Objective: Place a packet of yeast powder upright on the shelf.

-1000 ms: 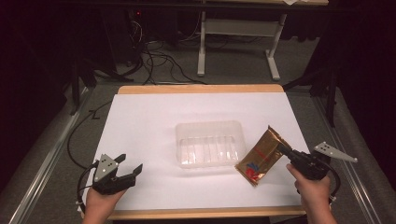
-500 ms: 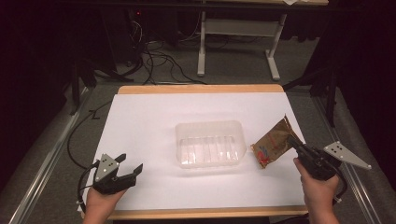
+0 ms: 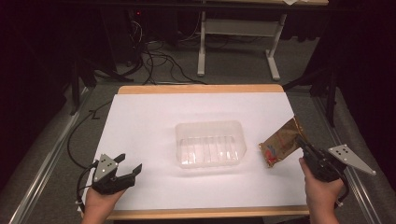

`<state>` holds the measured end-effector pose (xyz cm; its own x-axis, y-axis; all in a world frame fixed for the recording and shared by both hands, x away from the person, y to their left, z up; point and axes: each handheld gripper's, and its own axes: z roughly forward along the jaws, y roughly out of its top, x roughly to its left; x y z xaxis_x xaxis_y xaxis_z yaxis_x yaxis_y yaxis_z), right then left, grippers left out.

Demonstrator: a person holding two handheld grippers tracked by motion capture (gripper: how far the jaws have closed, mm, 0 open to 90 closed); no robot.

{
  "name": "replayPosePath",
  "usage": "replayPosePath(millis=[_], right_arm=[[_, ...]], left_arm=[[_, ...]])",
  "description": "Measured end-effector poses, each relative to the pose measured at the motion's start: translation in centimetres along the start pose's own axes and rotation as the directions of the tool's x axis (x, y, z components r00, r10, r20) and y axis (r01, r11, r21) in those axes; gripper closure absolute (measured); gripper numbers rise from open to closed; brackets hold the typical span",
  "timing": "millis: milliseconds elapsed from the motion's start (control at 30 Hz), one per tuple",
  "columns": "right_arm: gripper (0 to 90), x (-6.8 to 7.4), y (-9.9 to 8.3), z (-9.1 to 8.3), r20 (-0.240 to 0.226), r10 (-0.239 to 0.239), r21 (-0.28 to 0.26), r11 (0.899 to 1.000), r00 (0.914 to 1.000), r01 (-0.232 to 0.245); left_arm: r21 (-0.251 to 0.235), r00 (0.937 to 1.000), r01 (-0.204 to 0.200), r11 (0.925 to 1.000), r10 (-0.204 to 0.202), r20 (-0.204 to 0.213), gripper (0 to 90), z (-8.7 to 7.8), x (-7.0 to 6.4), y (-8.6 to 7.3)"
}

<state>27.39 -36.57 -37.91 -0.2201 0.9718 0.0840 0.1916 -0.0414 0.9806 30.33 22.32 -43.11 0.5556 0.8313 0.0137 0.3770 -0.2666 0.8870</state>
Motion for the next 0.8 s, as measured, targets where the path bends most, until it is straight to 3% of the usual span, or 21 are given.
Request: replayPosePath(millis=[100, 267, 500, 700, 800], right_arm=[[90.0, -0.2, -0.6, 0.5, 0.015, -0.012, 0.042, 0.999, 0.9998, 0.012], [90.0, 1.0, -1.1, 1.5, -0.074, 0.034, 0.066, 0.997, 0.9967, -0.029], [90.0, 3.0, -1.2, 3.3, -0.190, 0.106, 0.100, 0.991, 0.9760, -0.088], [90.0, 3.2, -1.7, 4.0, -0.246, 0.174, 0.123, 0.981, 0.9537, -0.147], [90.0, 2.8, -1.6, 3.7, -0.232, 0.166, 0.103, 0.984, 0.9583, -0.146]], left_arm=[[0.002, 1.0000, 0.001, 1.0000, -0.001, -0.001, 28.1, -0.1, 0.1, 0.0], [0.004, 1.0000, -0.003, 1.0000, 0.003, -0.002, 28.1, 0.0, 0.0, 0.0], [0.016, 1.0000, -0.007, 0.9999, 0.007, 0.001, 28.0, 0.1, -0.2, -0.1], [0.016, 1.0000, -0.004, 0.9999, 0.004, -0.003, 28.1, 0.0, -0.2, -0.1], [0.019, 1.0000, -0.003, 0.9998, 0.003, -0.003, 28.2, 0.0, -0.2, -0.2]])
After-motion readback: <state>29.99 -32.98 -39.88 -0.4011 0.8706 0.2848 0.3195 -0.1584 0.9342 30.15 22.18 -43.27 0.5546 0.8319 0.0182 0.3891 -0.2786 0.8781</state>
